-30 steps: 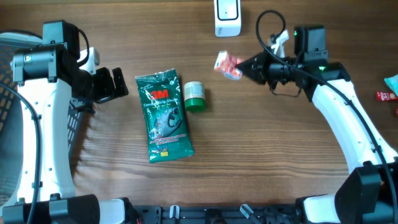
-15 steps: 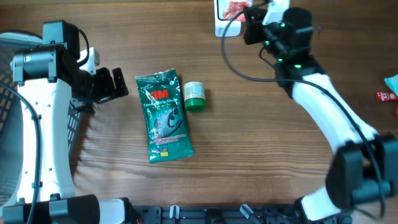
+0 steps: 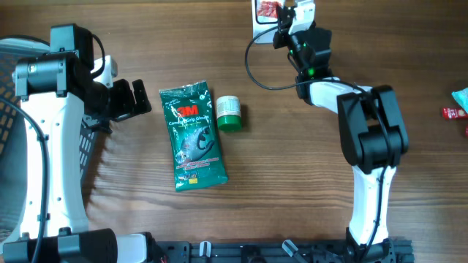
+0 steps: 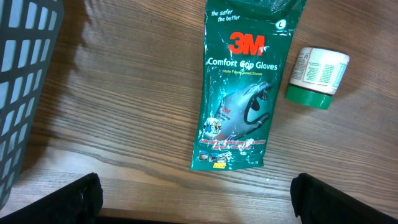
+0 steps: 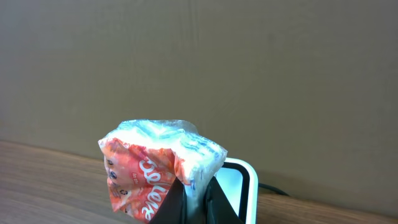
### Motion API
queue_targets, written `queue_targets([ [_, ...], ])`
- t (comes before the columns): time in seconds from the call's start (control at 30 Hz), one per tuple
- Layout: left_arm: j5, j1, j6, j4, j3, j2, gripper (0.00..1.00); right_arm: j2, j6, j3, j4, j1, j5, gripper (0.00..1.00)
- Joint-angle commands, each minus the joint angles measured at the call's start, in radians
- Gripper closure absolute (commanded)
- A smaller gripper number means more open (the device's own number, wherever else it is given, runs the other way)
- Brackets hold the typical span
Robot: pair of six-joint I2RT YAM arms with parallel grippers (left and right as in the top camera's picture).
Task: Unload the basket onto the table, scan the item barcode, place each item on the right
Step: 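Carry the Kleenex pack up to the scanner and hold it there, then carry the Kleenex pack right and drop it with the others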
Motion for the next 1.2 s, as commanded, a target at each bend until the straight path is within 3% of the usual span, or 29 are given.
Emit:
queue_targets([
  [0.0, 0.009, 0.003, 0.019, 0.000, 0.000, -0.014, 0.00, 0.086, -0.009, 0.146, -0.024, 0.001, 0.010, 0.96],
  [0.3, 0.009, 0.003, 0.019, 0.000, 0.000, -0.014, 0.00, 0.142, 0.002, 0.225, -0.087, 0.001, -0.001, 0.96],
  [0.47, 0.009, 0.003, 0.019, 0.000, 0.000, -0.014, 0.00, 0.081, 0.255, 0.225, -0.084, -0.018, -0.002, 0.96],
  [0.57, 0.009, 0.003, 0.019, 0.000, 0.000, -0.014, 0.00, 0.003, 0.274, 0.225, -0.127, -0.057, -0.042, 0.96],
  [0.63, 0.009, 0.003, 0.019, 0.000, 0.000, -0.014, 0.00, -0.071, 0.274, 0.225, -0.253, -0.095, -0.045, 0.96],
  [0.7, 0.009, 0.003, 0.019, 0.000, 0.000, -0.014, 0.00, -0.174, 0.274, 0.225, -0.493, -0.145, 0.016, 0.96],
  [0.8, 0.009, 0.003, 0.019, 0.000, 0.000, -0.014, 0.00, -0.331, 0.219, 0.225, -0.880, -0.239, 0.282, 0.96],
  [0.97, 0.009, 0.003, 0.019, 0.000, 0.000, -0.014, 0.00, -0.434, 0.200, 0.225, -1.293, -0.412, 0.566, 0.96],
  [1.17, 0.009, 0.003, 0.019, 0.000, 0.000, -0.014, 0.00, -0.394, 0.209, 0.105, -1.466, -0.653, 0.562, 0.96],
])
